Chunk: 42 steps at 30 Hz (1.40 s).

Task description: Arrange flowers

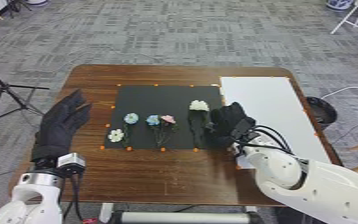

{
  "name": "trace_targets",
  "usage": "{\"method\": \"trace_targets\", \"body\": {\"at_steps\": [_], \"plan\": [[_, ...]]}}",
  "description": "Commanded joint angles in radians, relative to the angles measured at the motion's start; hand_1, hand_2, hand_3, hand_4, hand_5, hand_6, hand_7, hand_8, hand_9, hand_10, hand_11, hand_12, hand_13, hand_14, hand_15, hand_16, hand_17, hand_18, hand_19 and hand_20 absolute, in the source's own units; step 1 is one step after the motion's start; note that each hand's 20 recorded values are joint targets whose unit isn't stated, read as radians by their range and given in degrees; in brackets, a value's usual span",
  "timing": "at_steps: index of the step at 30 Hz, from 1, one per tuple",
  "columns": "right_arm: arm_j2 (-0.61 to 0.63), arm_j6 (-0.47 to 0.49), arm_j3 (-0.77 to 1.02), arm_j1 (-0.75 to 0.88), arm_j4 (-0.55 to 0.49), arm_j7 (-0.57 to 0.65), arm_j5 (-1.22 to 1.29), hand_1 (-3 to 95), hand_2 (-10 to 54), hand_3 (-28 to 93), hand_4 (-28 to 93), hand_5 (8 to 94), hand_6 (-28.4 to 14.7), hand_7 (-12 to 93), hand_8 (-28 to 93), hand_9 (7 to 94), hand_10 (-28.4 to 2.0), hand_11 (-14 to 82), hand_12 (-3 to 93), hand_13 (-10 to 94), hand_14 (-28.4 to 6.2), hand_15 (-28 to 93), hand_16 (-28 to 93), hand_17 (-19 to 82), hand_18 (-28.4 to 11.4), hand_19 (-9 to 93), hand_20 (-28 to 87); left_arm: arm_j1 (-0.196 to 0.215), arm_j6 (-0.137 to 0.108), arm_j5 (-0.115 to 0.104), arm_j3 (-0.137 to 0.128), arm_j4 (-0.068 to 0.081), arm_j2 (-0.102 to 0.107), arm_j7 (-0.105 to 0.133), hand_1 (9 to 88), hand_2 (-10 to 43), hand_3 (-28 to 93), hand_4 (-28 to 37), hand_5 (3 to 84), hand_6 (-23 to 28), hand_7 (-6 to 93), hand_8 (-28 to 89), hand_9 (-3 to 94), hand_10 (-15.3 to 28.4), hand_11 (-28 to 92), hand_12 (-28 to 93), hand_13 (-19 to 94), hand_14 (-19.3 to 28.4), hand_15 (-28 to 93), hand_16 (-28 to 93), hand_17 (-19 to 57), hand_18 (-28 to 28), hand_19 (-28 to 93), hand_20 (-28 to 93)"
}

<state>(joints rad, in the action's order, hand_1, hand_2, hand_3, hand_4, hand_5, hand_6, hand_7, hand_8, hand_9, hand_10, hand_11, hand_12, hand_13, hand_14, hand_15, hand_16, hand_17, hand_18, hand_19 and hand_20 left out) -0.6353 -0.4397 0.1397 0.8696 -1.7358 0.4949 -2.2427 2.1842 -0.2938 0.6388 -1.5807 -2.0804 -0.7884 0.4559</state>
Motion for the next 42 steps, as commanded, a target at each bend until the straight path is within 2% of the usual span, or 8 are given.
{"method": "trace_targets", "body": {"at_steps": [1, 8, 14, 23, 26, 32, 35, 42], "plan": [[0.041, 0.031, 0.052, 0.025, -0.034, -0.033, 0.01, 37.9, -9.5, 87, -27, 53.3, 0.2, 43, -10, 63.7, -8.3, 33.0, 35.0, 59, -7.7, 80, 31, 31, -19.1, 89, 57, 0.01, 0.003, 0.001, -0.003, -0.007, -0.003, 0.004, 24.1, -0.3, 68, -25.5, 32.8, 3.3, 15.7, -7, 25.0, 12.0, 20, 19, 21, 14.3, 27, 6, -9.5, 19.9, 38, 13], [0.101, -0.004, 0.153, 0.065, -0.117, -0.073, 0.105, 29.3, -9.5, 89, -23, 43.6, -4.0, 40, -16, 49.9, -12.4, 39.8, 25.9, 55, -10.1, 81, 29, 30, -20.7, 88, 57, -0.004, 0.006, 0.004, 0.019, -0.004, -0.002, 0.002, 24.2, -0.4, 68, -25.4, 32.6, 3.2, 15.8, -7, 25.0, 12.0, 20, 19, 21, 14.4, 27, 6, -9.5, 19.9, 38, 13], [0.152, -0.059, 0.649, 0.408, -0.22, -0.323, 0.577, 23.4, -6.7, 88, -21, 35.4, -6.9, 31, -12, 37.6, -14.6, 32.2, 25.3, 42, -12.8, 75, 22, 20, -20.7, 74, 52, -0.049, 0.03, 0.019, 0.064, 0.005, -0.012, -0.001, 24.2, -0.3, 68, -25.4, 32.5, 3.2, 15.8, -7, 25.0, 12.0, 20, 19, 21, 14.4, 27, 6, -9.5, 19.9, 38, 13], [0.039, 0.142, 1.312, 0.984, -0.26, -0.77, 1.503, 18.3, 1.6, 88, -20, 34.1, -5.3, 15, -9, 33.3, -13.7, 11.4, 22.1, 25, -12.1, 28, 23, 7, -21.6, 44, 28, -0.121, 0.062, 0.081, 0.138, 0.034, -0.064, -0.037, 24.2, -0.4, 68, -25.4, 32.2, 3.0, 15.6, -7, 24.9, 11.9, 20, 19, 21, 14.3, 27, 6, -9.5, 19.9, 38, 13], [-0.03, 0.233, 1.4, 1.07, -0.248, -0.772, 1.56, 15.6, 3.7, 87, -20, 32.6, -3.0, 10, -8, 31.3, -12.5, 3.7, 21.2, 22, -10.9, 7, 33, -1, -20.7, 34, 21, -0.133, 0.086, 0.094, 0.147, 0.044, -0.091, -0.06, 24.5, -0.2, 68, -25.3, 32.2, 3.0, 15.6, -7, 24.7, 11.8, 19, 19, 20, 14.2, 27, 6, -9.5, 19.9, 38, 13], [-0.118, 0.315, 1.454, 1.126, -0.257, -0.762, 1.568, 14.4, -1.2, 83, -21, 30.4, -2.0, 8, -7, 28.4, -10.7, 0.6, 21.2, 19, -10.3, -4, 38, -6, -19.2, 28, 17, -0.141, 0.14, 0.144, 0.138, 0.054, -0.137, -0.105, 24.2, -2.4, 67, -24.8, 29.8, 2.5, 14.7, -7, 21.6, 10.8, 17, 20, 17, 13.5, 21, 6, -10.6, 21.1, 36, 12], [-0.139, 0.343, 1.465, 1.129, -0.261, -0.753, 1.518, 13.3, -1.9, 81, -23, 29.4, -1.7, 7, -7, 27.0, -9.9, 0.0, 20.9, 17, -10.0, -6, 38, -8, -18.9, 27, 15, -0.138, 0.113, 0.167, 0.146, 0.052, -0.152, -0.109, 23.8, -3.9, 66, -25.0, 28.8, 2.5, 14.3, -6, 20.3, 10.4, 16, 20, 16, 13.4, 18, 7, -11.2, 22.0, 35, 11], [-0.171, 0.369, 1.514, 1.154, -0.291, -0.734, 1.471, 10.8, -0.7, 78, -24, 28.7, -1.7, 7, -7, 23.7, -10.3, -1.0, 21.0, 14, -9.7, -10, 39, -13, -19.0, 26, 12, -0.166, 0.07, 0.157, 0.194, 0.061, -0.157, -0.132, 23.2, -4.4, 67, -26.5, 27.4, 2.8, 14.1, -6, 17.5, 10.0, 14, 21, 14, 13.2, 15, 8, -12.6, 22.1, 35, 9]]}}
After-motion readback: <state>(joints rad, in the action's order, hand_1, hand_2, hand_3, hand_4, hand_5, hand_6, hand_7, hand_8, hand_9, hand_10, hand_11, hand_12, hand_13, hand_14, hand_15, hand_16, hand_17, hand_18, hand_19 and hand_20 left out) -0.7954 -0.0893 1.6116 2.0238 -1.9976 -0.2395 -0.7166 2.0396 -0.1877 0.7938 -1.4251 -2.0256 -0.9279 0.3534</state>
